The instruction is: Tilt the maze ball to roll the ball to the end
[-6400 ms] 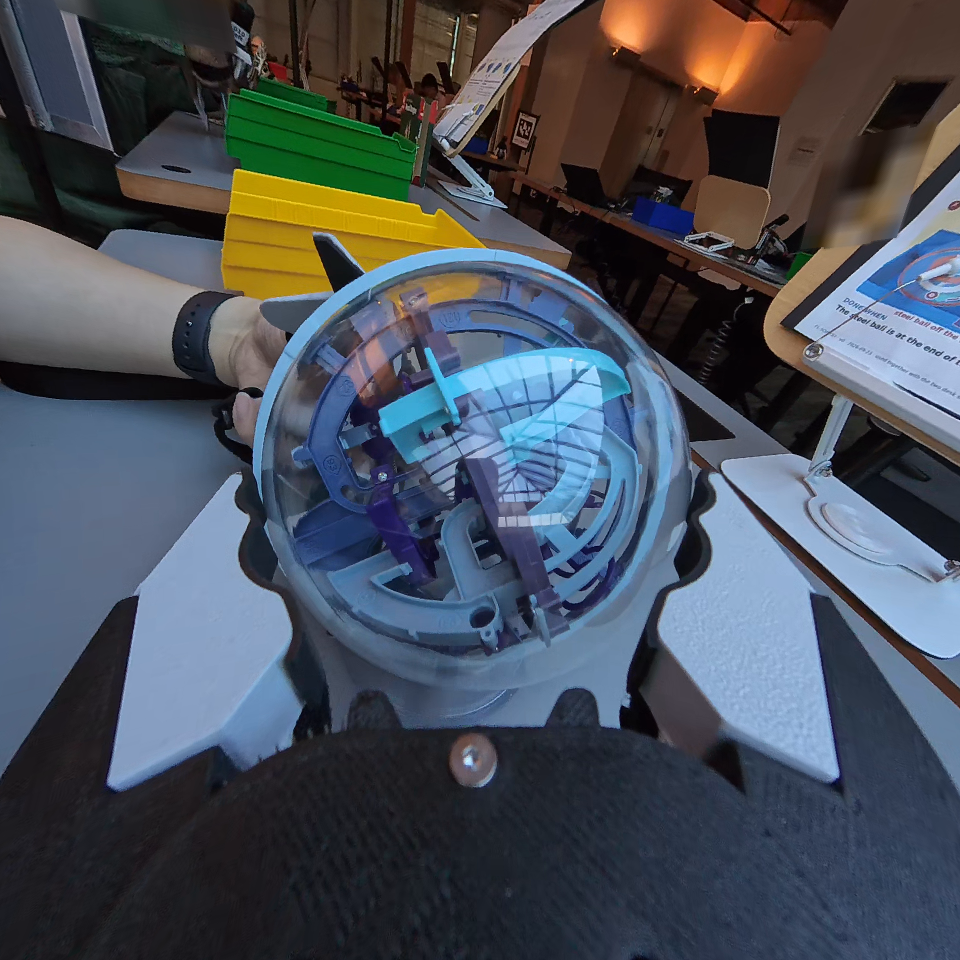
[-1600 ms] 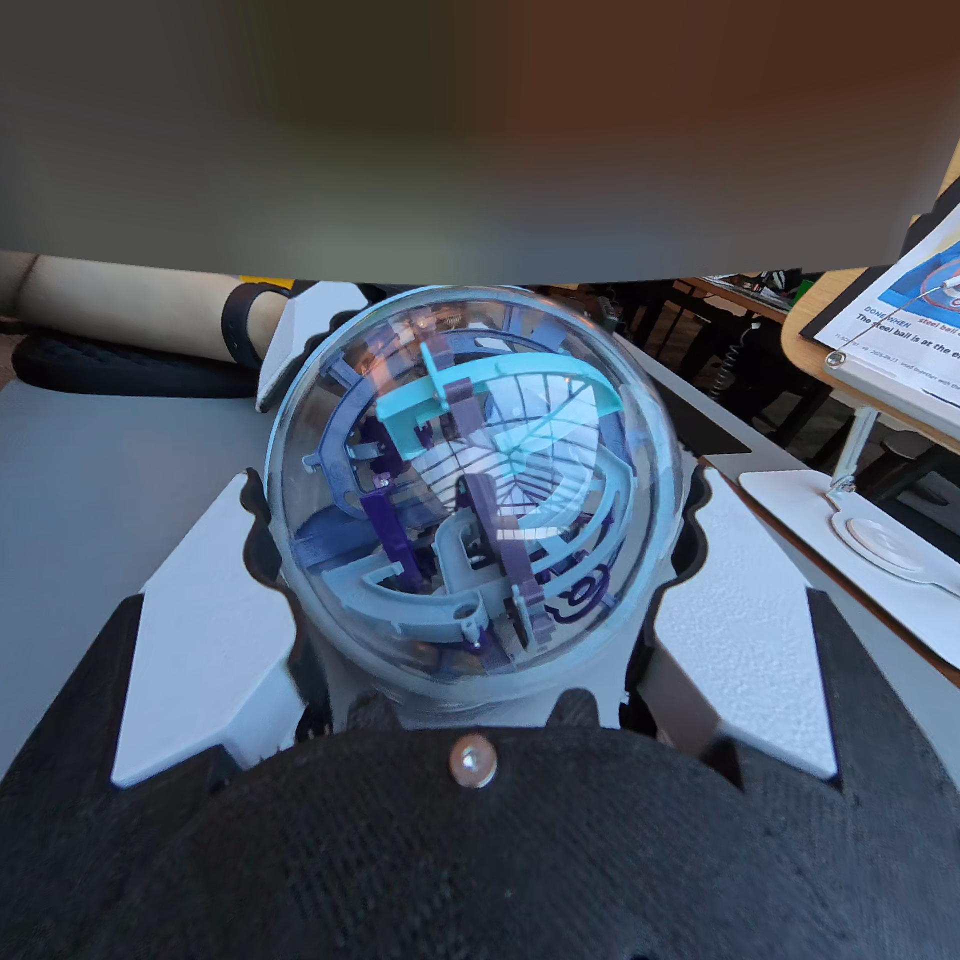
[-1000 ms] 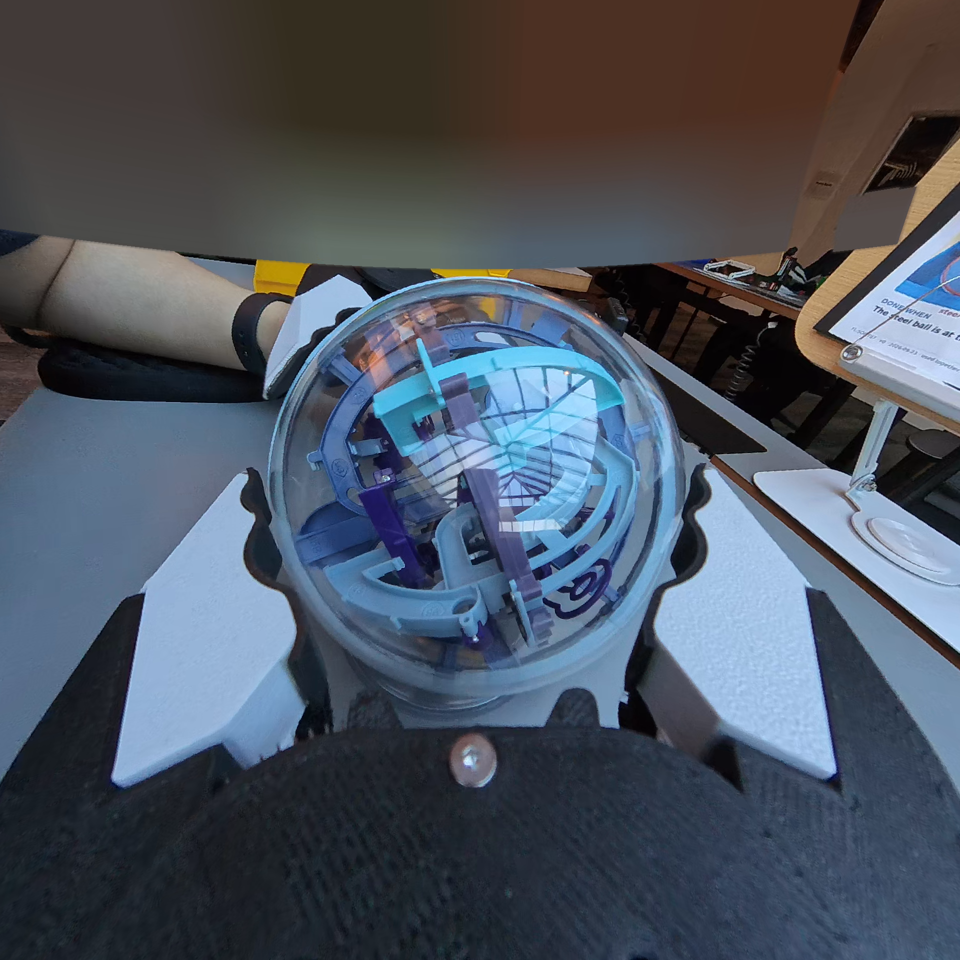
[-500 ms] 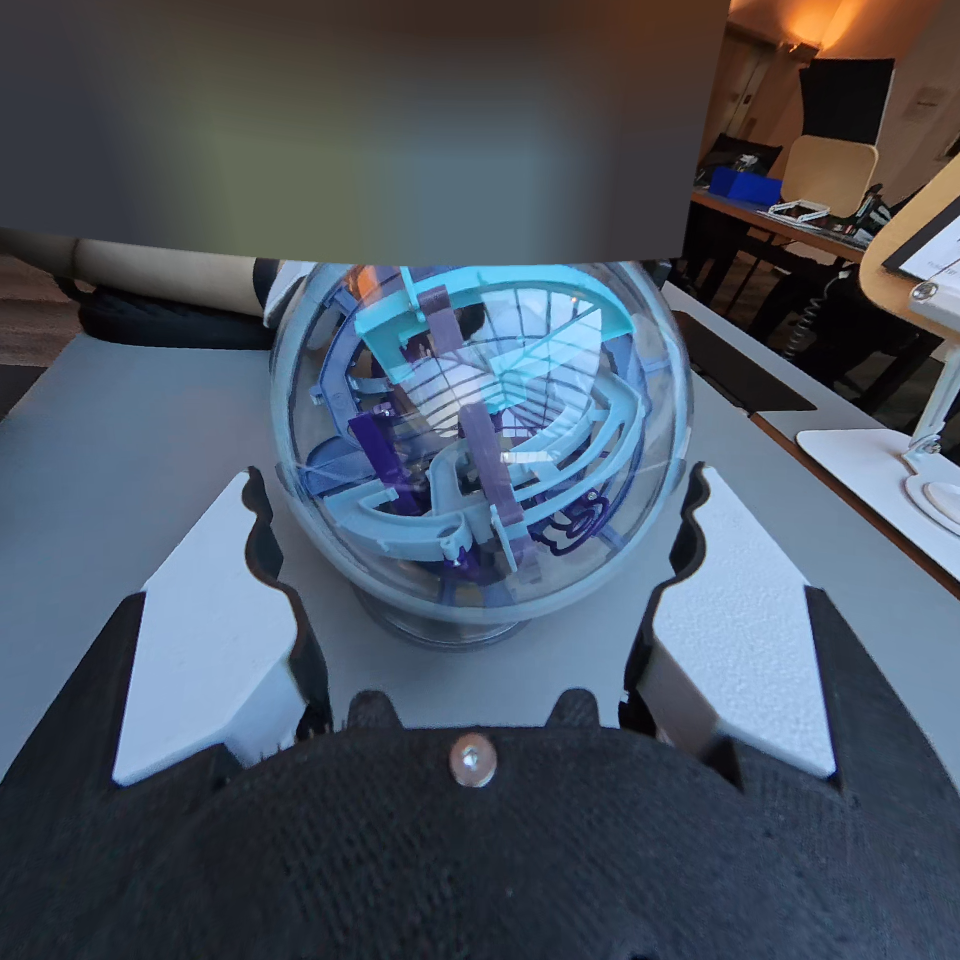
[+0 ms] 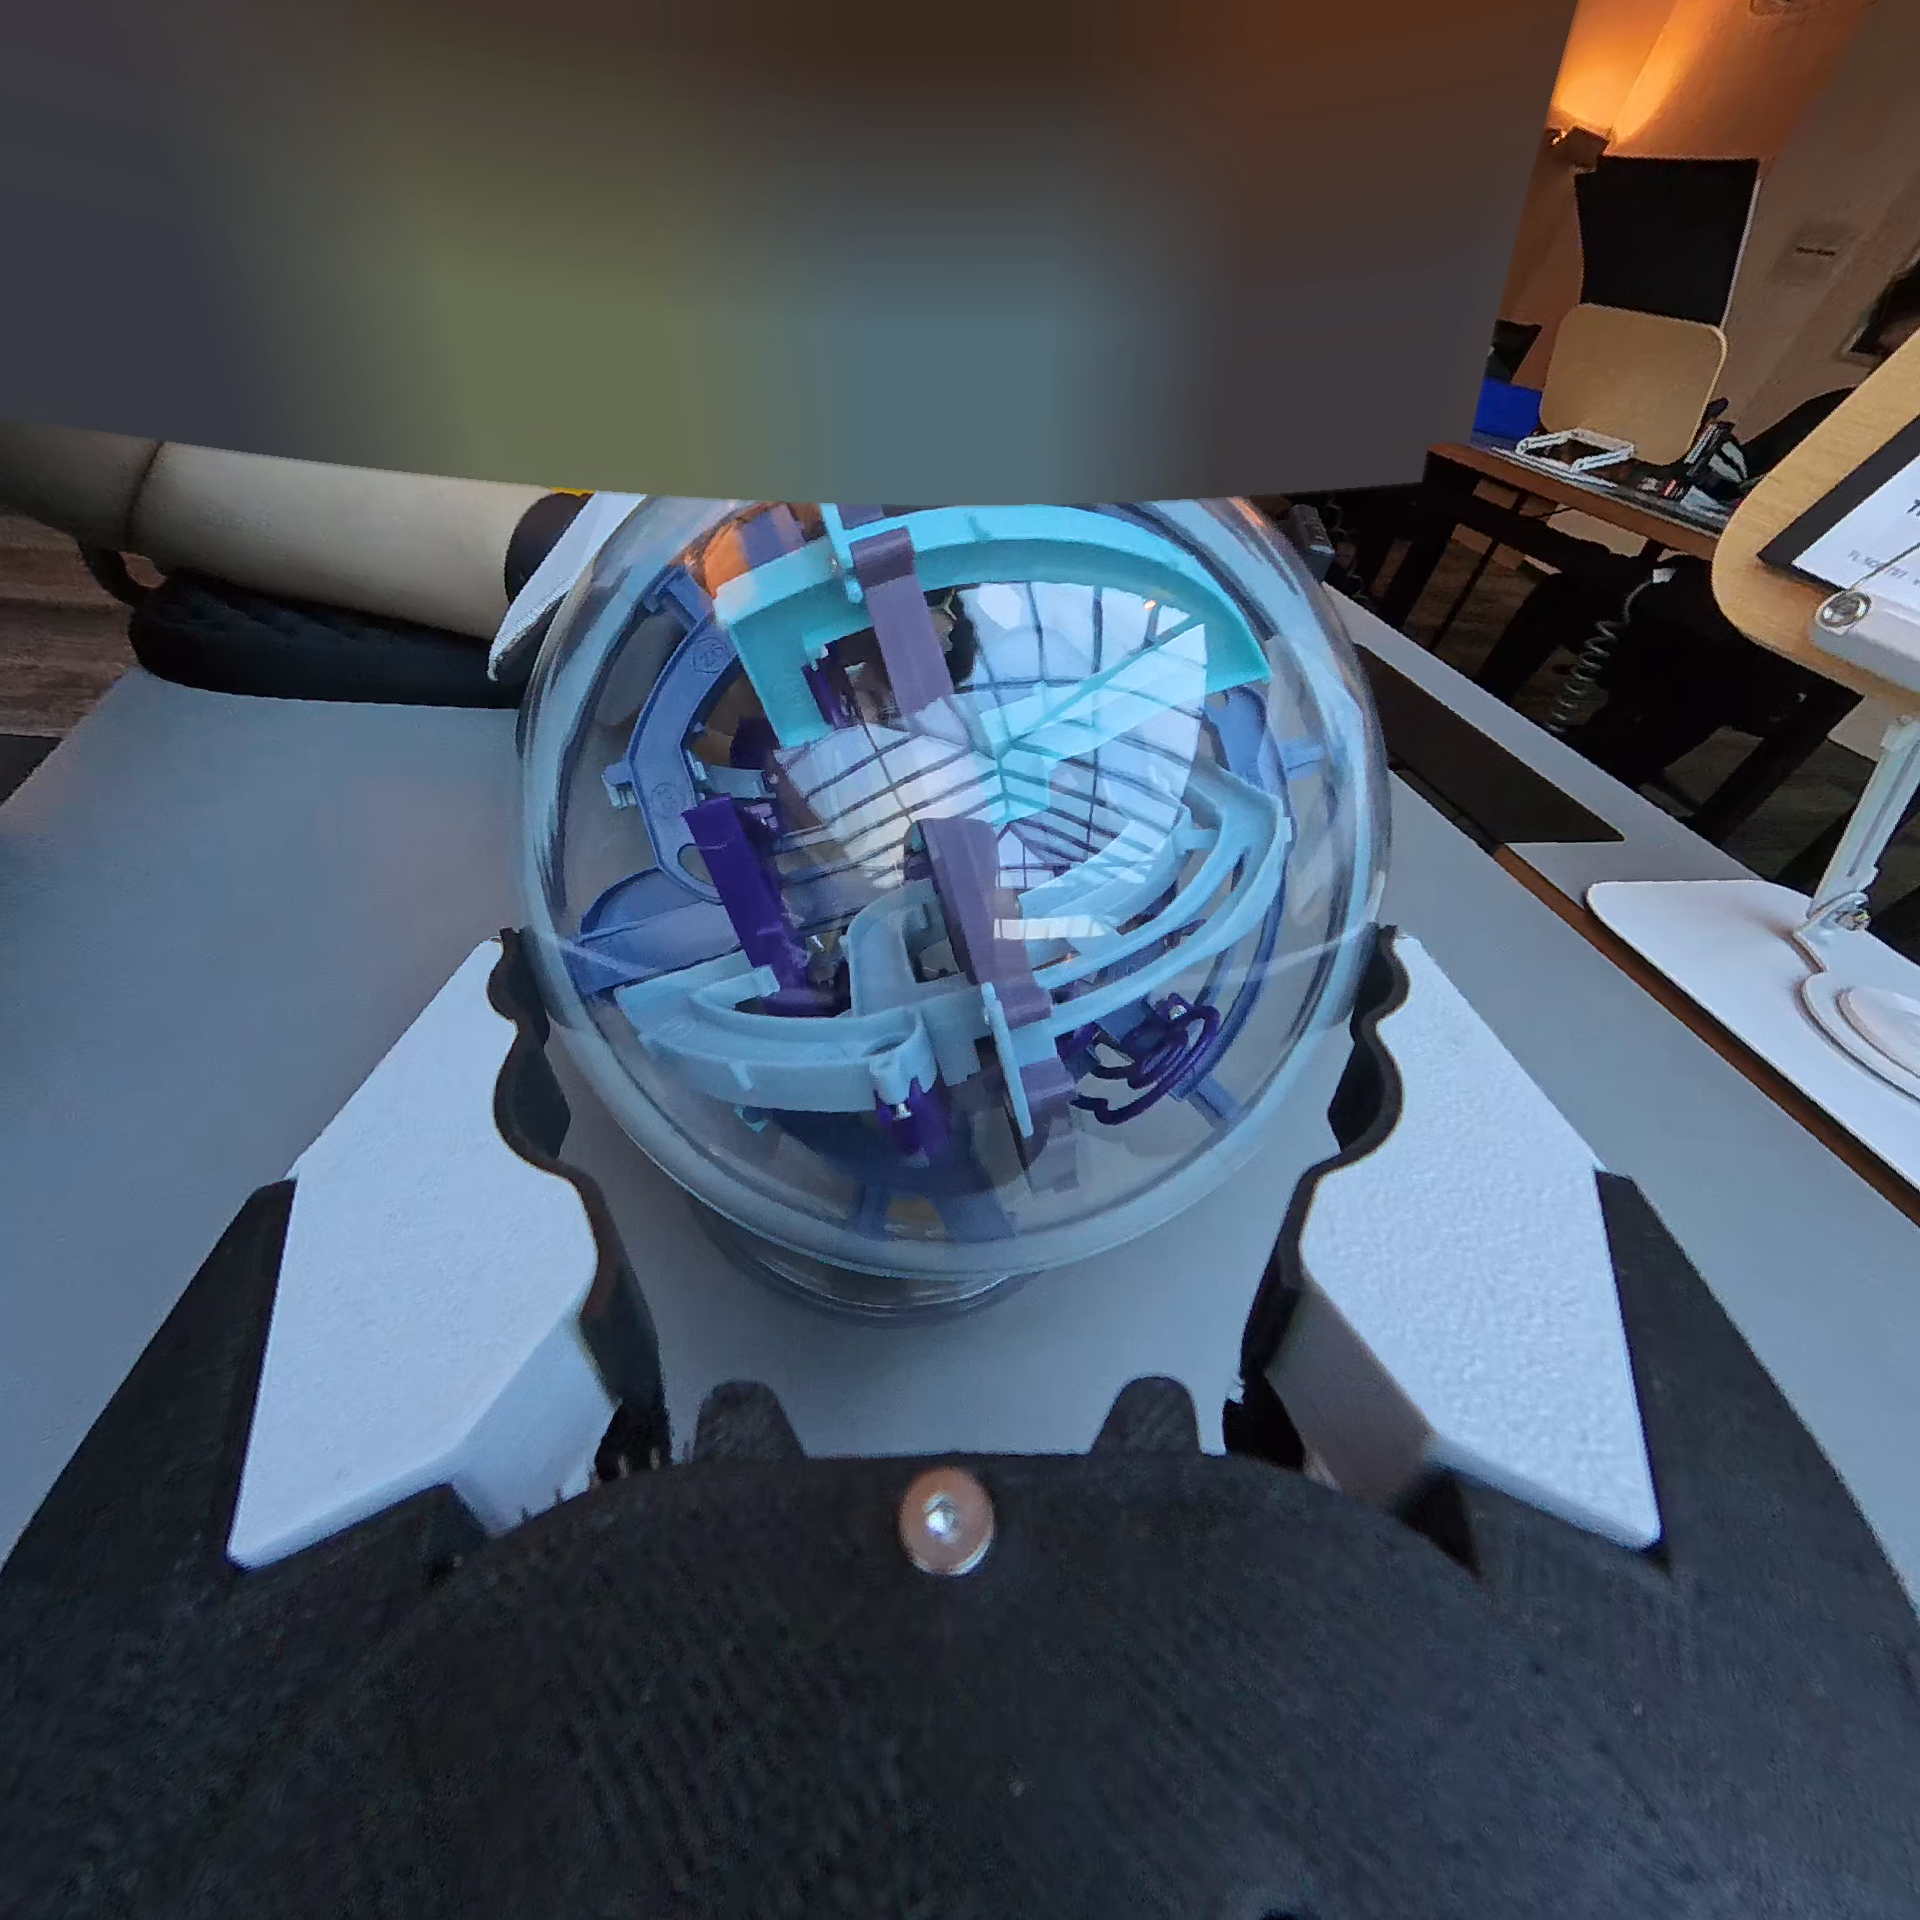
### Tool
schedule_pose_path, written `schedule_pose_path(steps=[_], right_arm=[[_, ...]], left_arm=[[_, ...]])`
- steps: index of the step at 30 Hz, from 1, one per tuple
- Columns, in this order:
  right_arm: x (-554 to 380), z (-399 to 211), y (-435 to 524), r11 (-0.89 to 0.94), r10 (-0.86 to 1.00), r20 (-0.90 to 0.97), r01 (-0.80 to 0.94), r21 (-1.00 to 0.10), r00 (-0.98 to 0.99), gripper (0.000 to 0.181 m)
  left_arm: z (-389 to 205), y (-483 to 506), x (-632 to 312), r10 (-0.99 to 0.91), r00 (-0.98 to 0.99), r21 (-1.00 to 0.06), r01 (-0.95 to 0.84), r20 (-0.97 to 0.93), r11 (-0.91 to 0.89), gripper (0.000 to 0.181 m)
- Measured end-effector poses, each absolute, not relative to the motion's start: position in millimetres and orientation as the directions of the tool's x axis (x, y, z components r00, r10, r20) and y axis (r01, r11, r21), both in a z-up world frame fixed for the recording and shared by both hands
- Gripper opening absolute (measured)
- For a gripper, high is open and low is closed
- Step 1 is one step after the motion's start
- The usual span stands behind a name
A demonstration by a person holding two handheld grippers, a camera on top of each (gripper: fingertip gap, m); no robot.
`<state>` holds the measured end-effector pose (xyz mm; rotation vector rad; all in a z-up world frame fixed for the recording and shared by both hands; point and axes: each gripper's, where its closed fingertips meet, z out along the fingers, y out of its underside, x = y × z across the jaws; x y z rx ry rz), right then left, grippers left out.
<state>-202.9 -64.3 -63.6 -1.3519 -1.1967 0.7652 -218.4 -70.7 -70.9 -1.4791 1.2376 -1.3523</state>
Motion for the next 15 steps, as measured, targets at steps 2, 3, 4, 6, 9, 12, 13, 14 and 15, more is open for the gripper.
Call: schedule_pose_path(steps=[2,3,4,6,9,12,13,14,15], right_arm=[[-203.2,-63.2,-64.5,0.125,0.943,0.184,0.216,-0.968,0.277,0.151],[-203.3,-63.0,-64.6,0.122,0.944,0.18,0.215,-0.969,0.278,0.151],[-203.4,-63.2,-64.4,0.114,0.945,0.173,0.214,-0.97,0.279,0.151],[-204.0,-63.3,-63.9,0.09,0.948,0.147,0.206,-0.974,0.283,0.151],[-204.5,-63.2,-63.3,0.063,0.951,0.119,0.198,-0.978,0.285,0.151],[-204.3,-63.3,-63.2,0.058,0.952,0.113,0.195,-0.979,0.285,0.151],[-204.4,-63.4,-63.0,0.058,0.952,0.113,0.194,-0.979,0.285,0.151],[-204.6,-63.9,-62.9,0.056,0.952,0.112,0.196,-0.979,0.286,0.151],[-204.6,-64.5,-62.8,0.054,0.952,0.11,0.197,-0.979,0.286,0.151]], left_arm=[[-70.7,-70.7,-218.6,-0.966,-0.037,-0.957,-0.152,0.255,-0.246,0.157],[-70.7,-70.8,-218.7,-0.965,-0.038,-0.956,-0.151,0.259,-0.251,0.157],[-70.4,-70.7,-218.8,-0.963,-0.038,-0.955,-0.148,0.266,-0.258,0.157],[-69.5,-70.1,-219.3,-0.957,-0.037,-0.95,-0.14,0.288,-0.281,0.157],[-68.1,-69.3,-219.5,-0.949,-0.032,-0.942,-0.131,0.314,-0.308,0.157],[-66.5,-68.8,-219.4,-0.948,-0.024,-0.942,-0.126,0.316,-0.311,0.157],[-66.0,-68.6,-219.5,-0.949,-0.021,-0.943,-0.125,0.315,-0.31,0.157],[-65.6,-68.4,-219.6,-0.949,-0.018,-0.943,-0.124,0.313,-0.309,0.157],[-65.5,-68.1,-219.6,-0.95,-0.015,-0.943,-0.124,0.313,-0.309,0.157]])
